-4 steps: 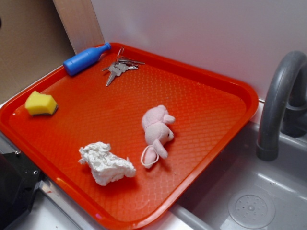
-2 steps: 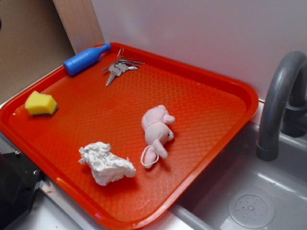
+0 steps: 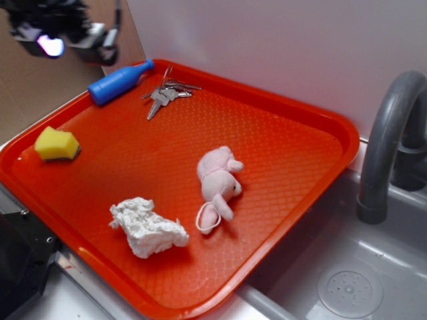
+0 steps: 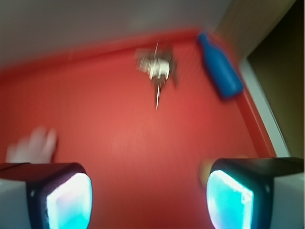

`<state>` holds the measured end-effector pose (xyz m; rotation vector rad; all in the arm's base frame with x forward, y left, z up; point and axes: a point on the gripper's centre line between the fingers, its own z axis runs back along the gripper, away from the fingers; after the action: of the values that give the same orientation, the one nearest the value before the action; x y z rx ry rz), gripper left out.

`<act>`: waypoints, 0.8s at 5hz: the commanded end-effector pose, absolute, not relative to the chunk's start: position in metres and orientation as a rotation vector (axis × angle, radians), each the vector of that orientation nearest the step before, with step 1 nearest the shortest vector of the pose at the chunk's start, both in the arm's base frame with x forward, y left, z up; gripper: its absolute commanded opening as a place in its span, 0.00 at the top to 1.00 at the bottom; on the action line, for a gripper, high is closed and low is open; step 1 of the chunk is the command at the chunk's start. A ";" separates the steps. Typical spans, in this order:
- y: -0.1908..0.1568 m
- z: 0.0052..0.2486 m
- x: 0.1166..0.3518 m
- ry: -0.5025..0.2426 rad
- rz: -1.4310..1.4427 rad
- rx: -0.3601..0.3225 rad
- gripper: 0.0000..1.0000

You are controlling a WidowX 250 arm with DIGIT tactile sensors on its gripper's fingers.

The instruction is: Grab the silver keys.

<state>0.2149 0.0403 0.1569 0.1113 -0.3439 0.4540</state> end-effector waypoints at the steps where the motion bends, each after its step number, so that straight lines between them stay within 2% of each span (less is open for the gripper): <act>1: 0.080 0.114 0.313 -0.523 0.601 0.163 0.00; 2: 0.097 0.100 0.358 -0.496 0.578 0.189 0.00; 3: 0.111 0.075 0.376 -0.429 0.505 0.205 0.00; 4: 0.115 0.070 0.360 -0.346 0.419 0.271 0.00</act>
<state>0.3551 0.0921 0.0490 0.2710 -0.2896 0.3739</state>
